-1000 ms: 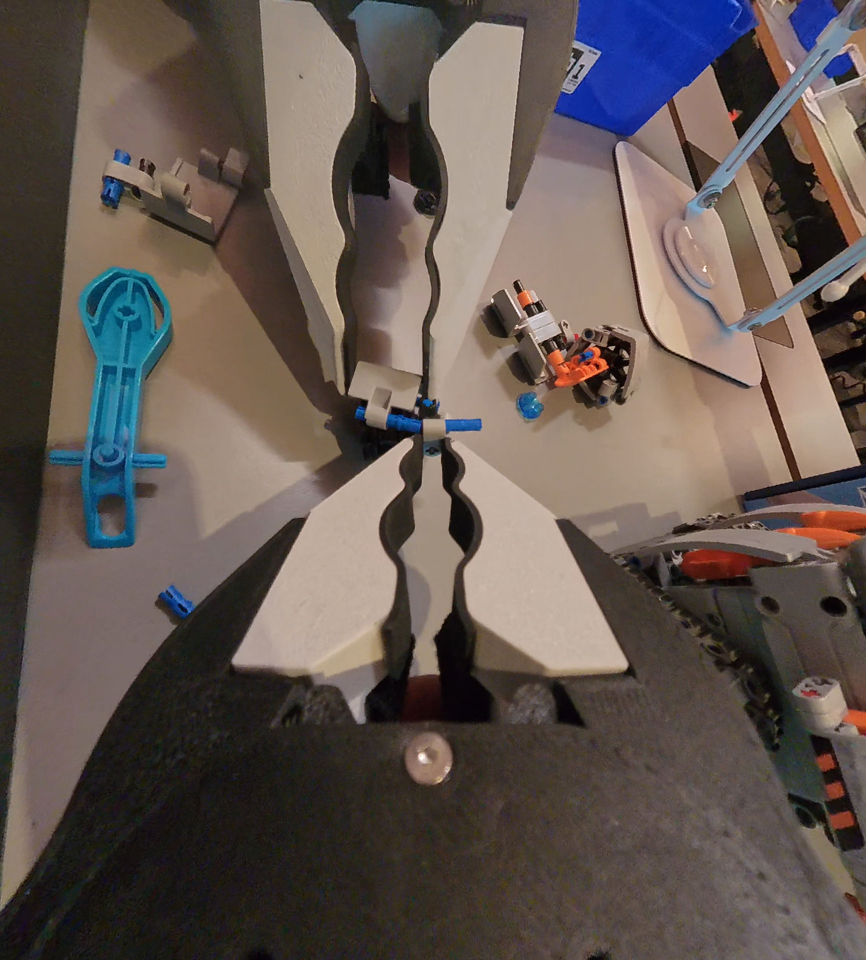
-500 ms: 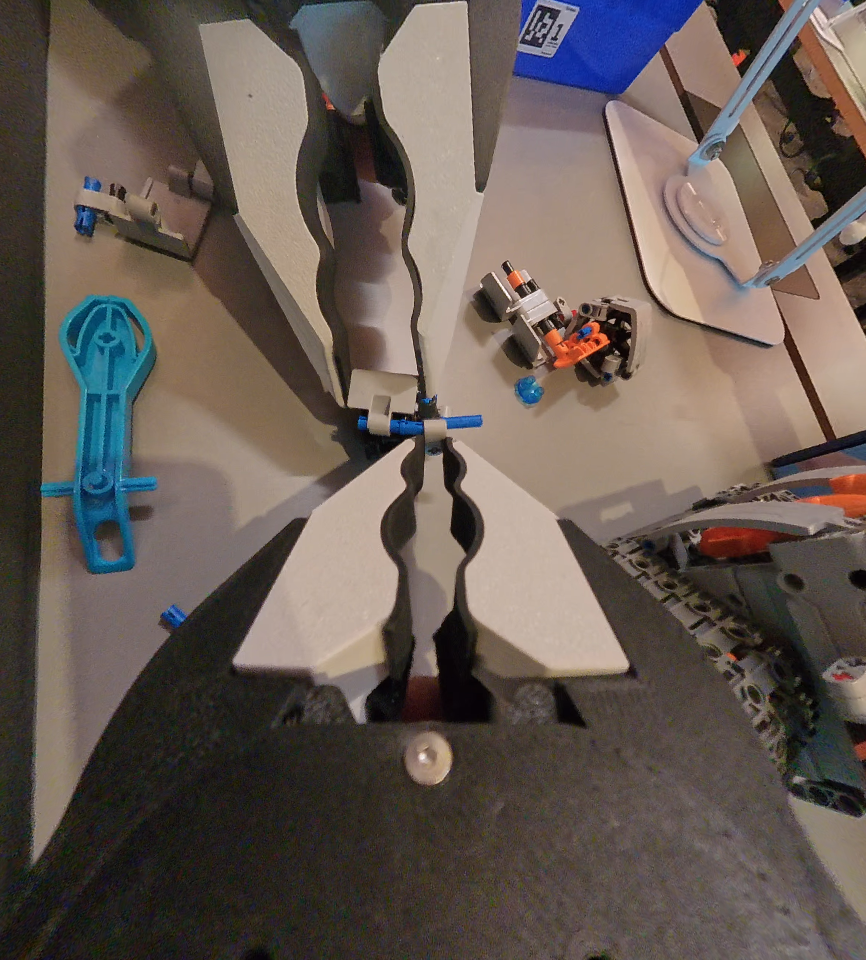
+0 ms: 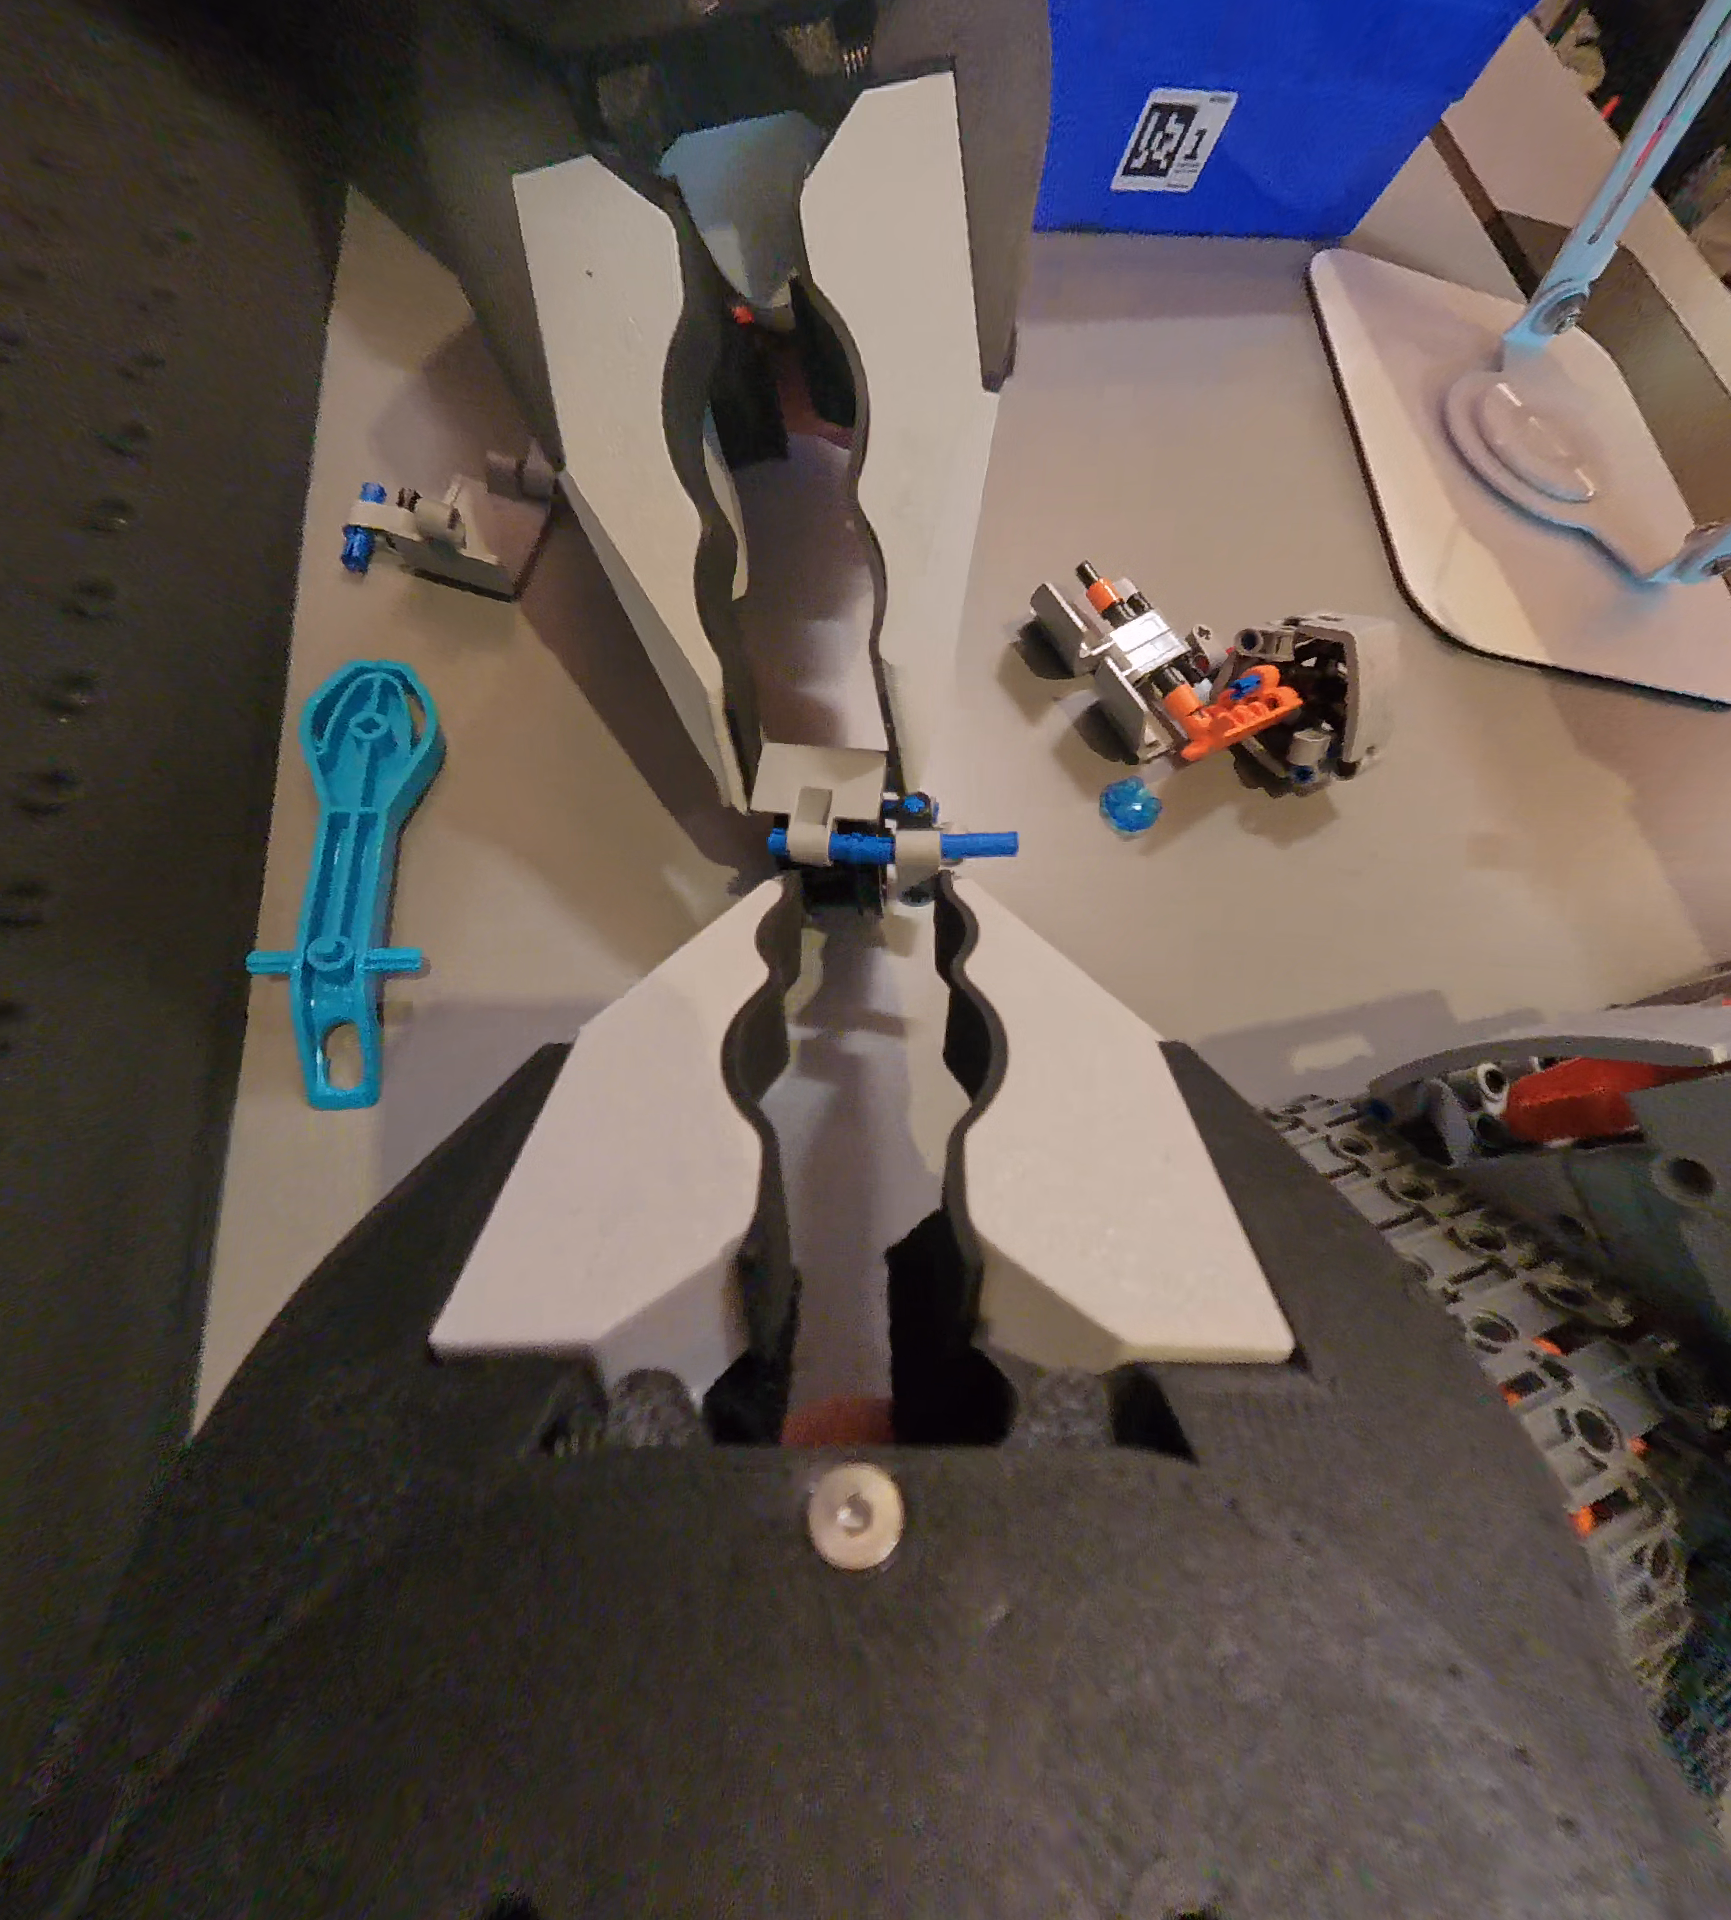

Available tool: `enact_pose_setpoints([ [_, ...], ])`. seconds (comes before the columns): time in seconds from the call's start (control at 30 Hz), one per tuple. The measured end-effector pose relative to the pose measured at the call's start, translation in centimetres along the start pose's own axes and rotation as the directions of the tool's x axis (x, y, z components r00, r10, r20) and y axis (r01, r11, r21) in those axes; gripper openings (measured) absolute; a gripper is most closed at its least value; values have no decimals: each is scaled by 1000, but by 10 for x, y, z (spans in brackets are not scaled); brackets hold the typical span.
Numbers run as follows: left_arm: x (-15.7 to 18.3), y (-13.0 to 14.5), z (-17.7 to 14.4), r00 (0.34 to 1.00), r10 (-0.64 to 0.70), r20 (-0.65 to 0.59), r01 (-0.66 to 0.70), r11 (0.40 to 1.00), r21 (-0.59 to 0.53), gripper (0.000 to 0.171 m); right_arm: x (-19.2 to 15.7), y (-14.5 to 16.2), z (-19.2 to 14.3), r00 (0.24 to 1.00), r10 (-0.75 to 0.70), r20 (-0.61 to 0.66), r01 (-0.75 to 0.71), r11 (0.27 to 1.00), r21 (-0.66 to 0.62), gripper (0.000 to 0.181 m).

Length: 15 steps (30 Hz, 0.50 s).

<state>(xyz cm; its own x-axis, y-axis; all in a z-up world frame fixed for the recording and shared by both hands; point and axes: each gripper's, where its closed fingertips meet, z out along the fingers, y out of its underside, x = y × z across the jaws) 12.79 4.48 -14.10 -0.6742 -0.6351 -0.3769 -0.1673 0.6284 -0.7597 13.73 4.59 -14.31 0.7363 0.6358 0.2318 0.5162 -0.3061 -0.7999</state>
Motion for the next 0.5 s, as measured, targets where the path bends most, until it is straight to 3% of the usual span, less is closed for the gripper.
enact_pose_setpoints([
  [0.13,1,1,1,1000,-2,-7,2,1000,-3,23,-3,2,4,999,-37,-12,37,999,-22,26],
  [0.23,-2,1,0,1000,-20,9,20,1000,2,23,-5,2,6,999,-49,-20,48,998,-37,41],
  [0.33,0,1,2,1000,-20,9,20,1000,-1,23,0,4,7,996,-68,-63,64,996,-60,27],
  [0.5,-2,4,3,1000,-15,17,15,1000,-9,23,2,3,6,995,-62,-73,57,996,-63,27],
])
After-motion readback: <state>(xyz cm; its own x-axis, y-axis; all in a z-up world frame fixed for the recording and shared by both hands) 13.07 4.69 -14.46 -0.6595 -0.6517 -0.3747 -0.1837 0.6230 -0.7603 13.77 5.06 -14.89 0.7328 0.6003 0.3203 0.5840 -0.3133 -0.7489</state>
